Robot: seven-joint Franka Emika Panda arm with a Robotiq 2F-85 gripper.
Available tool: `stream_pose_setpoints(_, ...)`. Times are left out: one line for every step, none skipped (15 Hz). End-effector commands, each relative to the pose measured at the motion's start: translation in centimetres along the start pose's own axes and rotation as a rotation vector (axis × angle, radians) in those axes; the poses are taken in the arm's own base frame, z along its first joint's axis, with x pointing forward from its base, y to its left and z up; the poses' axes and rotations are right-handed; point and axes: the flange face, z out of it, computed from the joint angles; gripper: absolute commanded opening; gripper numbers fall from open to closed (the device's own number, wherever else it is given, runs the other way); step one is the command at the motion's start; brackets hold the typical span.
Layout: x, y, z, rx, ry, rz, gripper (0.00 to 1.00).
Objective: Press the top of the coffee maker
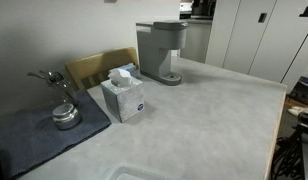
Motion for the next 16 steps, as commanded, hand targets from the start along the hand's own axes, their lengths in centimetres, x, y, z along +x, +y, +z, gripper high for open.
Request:
stream_pose_setpoints(1.3,0.4,0.5,-0.016,0.013,-0.008,1.00)
stream_pose_setpoints(1.7,0.4,0.6,-0.021,0.015,-0.010,1.00)
stream_pose_setpoints(2.0,0.4,0.7,-0.023,0.019,-0.012,1.00)
stream_pose_setpoints(2.4,0.4,0.8,-0.026,0.022,-0.014,1.00)
stream_pose_setpoints(2.8,0.5,1.0,-0.031,0.025,-0.015,1.00)
stream_pose_setpoints(3.3,0.7,1.1,-0.037,0.029,-0.016,1.00)
stream_pose_setpoints(3.7,0.9,1.3,-0.044,0.032,-0.017,1.00)
stream_pose_setpoints(4.2,1.1,1.3,-0.052,0.038,-0.016,1.00)
stream_pose_setpoints(4.6,1.3,1.4,-0.061,0.042,-0.018,1.00)
stream_pose_setpoints(5.1,1.5,1.4,-0.068,0.047,-0.019,1.00)
stream_pose_setpoints(5.5,1.7,1.4,-0.075,0.050,-0.019,1.00)
stream_pose_setpoints(5.8,1.9,1.3,-0.080,0.054,-0.019,1.00)
stream_pose_setpoints(6.2,2.0,1.2,-0.081,0.059,-0.019,1.00)
stream_pose_setpoints(6.7,2.1,1.0,-0.081,0.070,-0.018,1.00)
stream_pose_setpoints(7.1,2.2,0.8,-0.070,0.078,-0.014,1.00)
stream_pose_setpoints(7.5,2.4,0.7,-0.038,0.087,-0.002,1.00)
